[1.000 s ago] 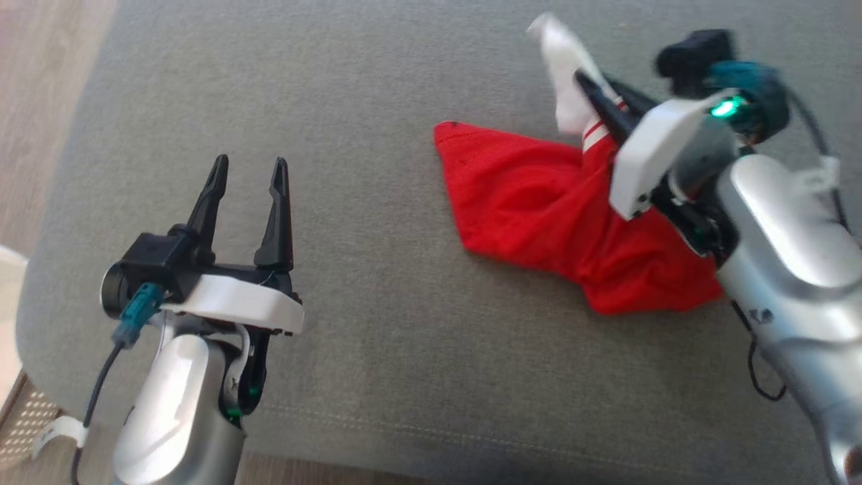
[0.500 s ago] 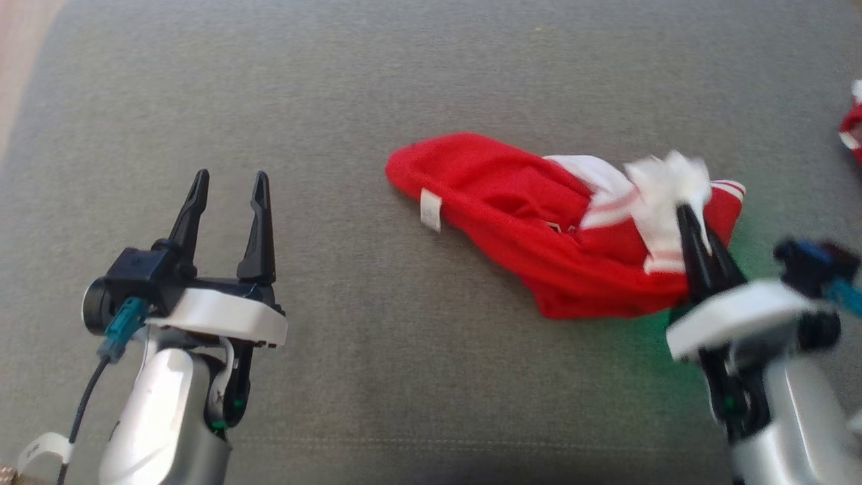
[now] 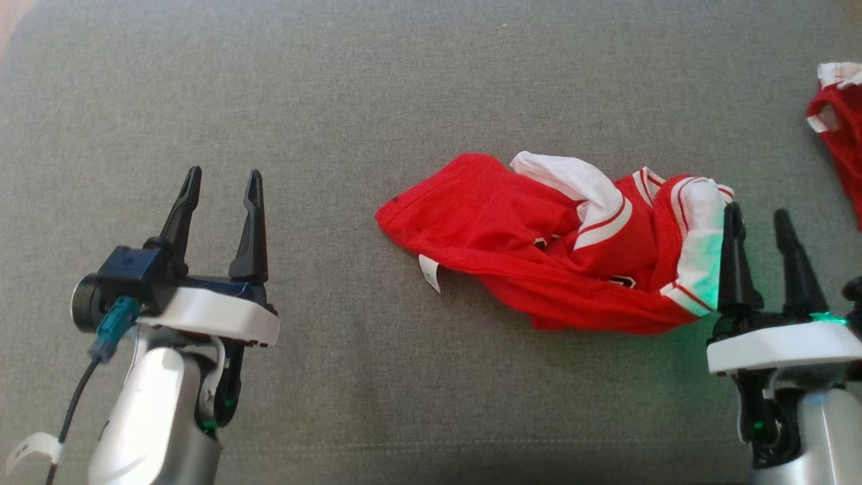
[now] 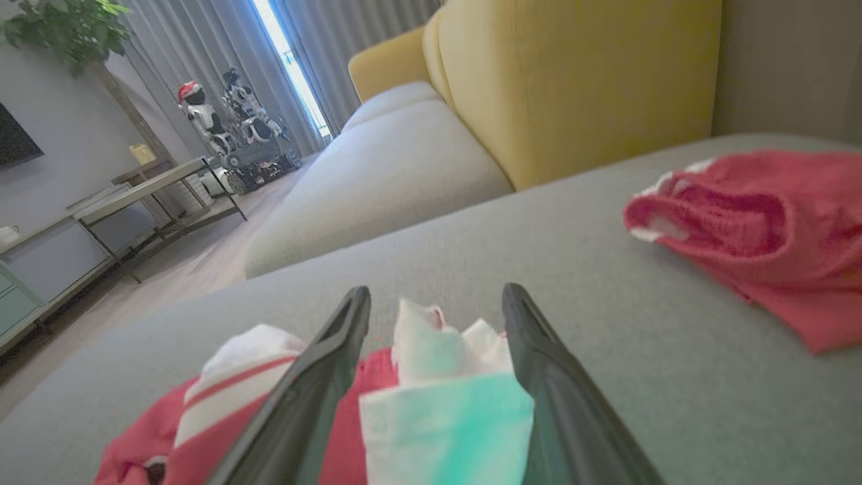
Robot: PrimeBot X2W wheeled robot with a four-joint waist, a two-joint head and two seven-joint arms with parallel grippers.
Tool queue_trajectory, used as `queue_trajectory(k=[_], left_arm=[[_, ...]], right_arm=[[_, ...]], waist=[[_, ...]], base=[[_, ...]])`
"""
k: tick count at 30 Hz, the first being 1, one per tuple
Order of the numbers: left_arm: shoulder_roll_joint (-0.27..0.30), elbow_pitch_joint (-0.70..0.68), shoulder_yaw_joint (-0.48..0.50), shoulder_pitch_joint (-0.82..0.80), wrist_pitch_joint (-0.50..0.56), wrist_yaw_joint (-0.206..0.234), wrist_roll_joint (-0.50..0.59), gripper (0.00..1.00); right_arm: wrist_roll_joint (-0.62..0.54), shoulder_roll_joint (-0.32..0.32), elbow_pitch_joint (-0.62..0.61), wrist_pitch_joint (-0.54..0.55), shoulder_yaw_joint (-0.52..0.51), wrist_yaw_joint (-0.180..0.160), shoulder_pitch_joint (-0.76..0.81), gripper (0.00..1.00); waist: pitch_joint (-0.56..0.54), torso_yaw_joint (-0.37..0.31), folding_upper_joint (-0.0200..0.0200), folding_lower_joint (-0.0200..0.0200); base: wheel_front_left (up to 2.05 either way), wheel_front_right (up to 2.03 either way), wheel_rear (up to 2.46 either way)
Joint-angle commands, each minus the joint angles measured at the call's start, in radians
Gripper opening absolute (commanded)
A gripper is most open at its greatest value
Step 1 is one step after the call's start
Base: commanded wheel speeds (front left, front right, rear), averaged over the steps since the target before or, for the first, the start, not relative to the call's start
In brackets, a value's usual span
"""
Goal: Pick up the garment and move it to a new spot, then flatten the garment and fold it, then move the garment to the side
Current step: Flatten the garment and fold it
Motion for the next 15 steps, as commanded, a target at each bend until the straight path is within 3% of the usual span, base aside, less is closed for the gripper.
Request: queue_trajectory(k=[1, 8, 15], left_arm=[[0.028, -0.036, 0.033, -0.016, 0.0, 0.005, 0.007, 1.0], [0.029, -0.043, 0.027, 0.015, 0.006, 0.016, 0.002, 1.0], [0.023, -0.047, 0.008, 0.062, 0.017, 0.02, -0.006, 1.0]], right_arm=[[-0.023, -0.003, -0.051, -0.021, 0.02, 0.003, -0.005, 1.0], [-0.208, -0.003, -0.13, -0.056, 0.029, 0.003, -0.023, 1.0], [-0.268, -0.003, -0.145, -0.028, 0.061, 0.003, 0.014, 1.0]], waist=[[-0.005, -0.001, 0.0, 0.0], [-0.041, -0.004, 0.0, 0.0], [-0.079, -0.004, 0.0, 0.0]], base=[[0.0, 0.0, 0.0], [0.0, 0.0, 0.0], [0.0, 0.0, 0.0]])
